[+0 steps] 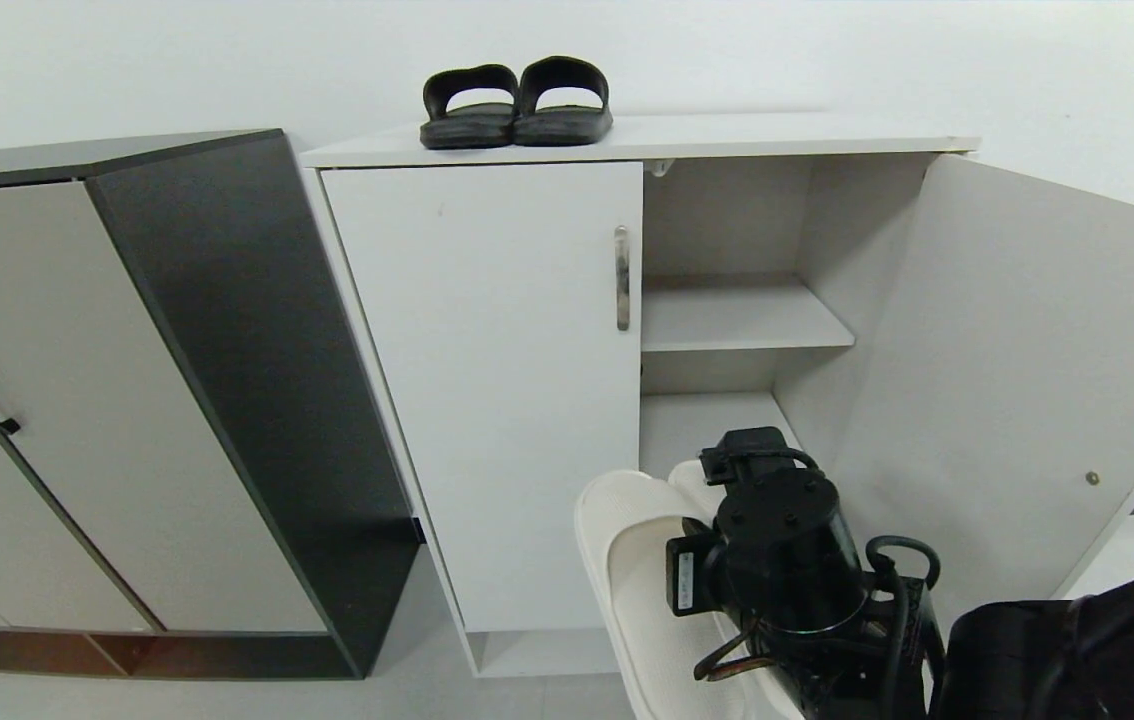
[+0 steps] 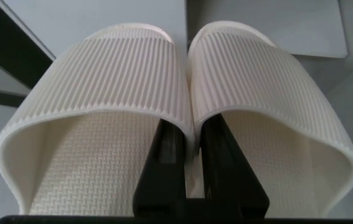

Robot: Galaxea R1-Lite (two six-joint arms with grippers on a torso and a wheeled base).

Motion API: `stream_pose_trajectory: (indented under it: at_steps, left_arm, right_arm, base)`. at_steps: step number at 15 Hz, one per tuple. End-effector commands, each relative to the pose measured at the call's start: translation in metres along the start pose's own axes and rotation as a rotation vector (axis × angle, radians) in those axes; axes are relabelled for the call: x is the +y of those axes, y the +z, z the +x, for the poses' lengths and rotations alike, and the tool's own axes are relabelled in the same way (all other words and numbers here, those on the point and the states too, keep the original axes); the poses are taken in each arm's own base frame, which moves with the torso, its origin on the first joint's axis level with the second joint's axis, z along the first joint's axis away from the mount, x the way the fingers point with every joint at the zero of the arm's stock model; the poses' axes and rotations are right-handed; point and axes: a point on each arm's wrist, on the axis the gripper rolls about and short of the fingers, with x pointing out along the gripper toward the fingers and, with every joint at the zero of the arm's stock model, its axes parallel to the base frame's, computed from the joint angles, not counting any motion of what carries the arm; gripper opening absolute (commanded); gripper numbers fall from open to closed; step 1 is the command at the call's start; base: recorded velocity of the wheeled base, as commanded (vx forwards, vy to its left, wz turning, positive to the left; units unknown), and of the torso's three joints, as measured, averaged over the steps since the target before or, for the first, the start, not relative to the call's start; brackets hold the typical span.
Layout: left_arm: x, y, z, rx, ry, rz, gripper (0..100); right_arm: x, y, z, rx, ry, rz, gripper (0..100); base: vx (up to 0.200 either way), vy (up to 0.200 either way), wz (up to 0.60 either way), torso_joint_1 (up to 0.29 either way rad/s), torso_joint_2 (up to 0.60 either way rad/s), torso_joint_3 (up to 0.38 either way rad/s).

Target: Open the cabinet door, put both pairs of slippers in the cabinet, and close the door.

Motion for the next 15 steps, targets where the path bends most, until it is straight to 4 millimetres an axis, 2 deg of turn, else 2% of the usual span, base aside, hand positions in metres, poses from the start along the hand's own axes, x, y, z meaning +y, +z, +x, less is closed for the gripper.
stream_pose_trajectory:
  at_steps: [1, 5, 6, 11, 15]
  left_arm:
    - [-0.004, -0.006, -0.006, -0.048, -0.281, 0.013, 0]
    - [-0.006, -0.011, -0.007, 0.011, -0.411, -0.053, 0]
    - [-0.007, -0.011, -0.007, -0.013, -0.434, 0.032, 0]
    - [-0.007, -0.011, -0.007, -0.003, -0.432, 0.004, 0]
    - [-0.007, -0.011, -0.007, 0.000, -0.421, -0.024, 0]
  right_arm:
    - [-0.001, 0.000, -0.001, 0.000, -0.003, 0.000, 0]
    - [-0.006, 0.002, 0.002, -0.009, -0.014, 0.011, 0]
    - [-0.007, 0.003, 0.003, -0.015, -0.019, 0.011, 0]
    - [-0.037, 0.011, 0.020, -0.020, -0.120, 0.002, 0]
    - [-0.042, 0.017, 0.017, -0.035, -0.128, 0.016, 0]
  base:
    - [0.000, 0.000, 0.00, 0.000, 0.00, 0.000]
    - [0.000, 0.000, 0.00, 0.000, 0.00, 0.000]
    - [0.000, 0.000, 0.00, 0.000, 0.00, 0.000]
    - [0.000, 0.000, 0.00, 0.000, 0.00, 0.000]
    - [0.000, 0.000, 0.00, 0.000, 0.00, 0.000]
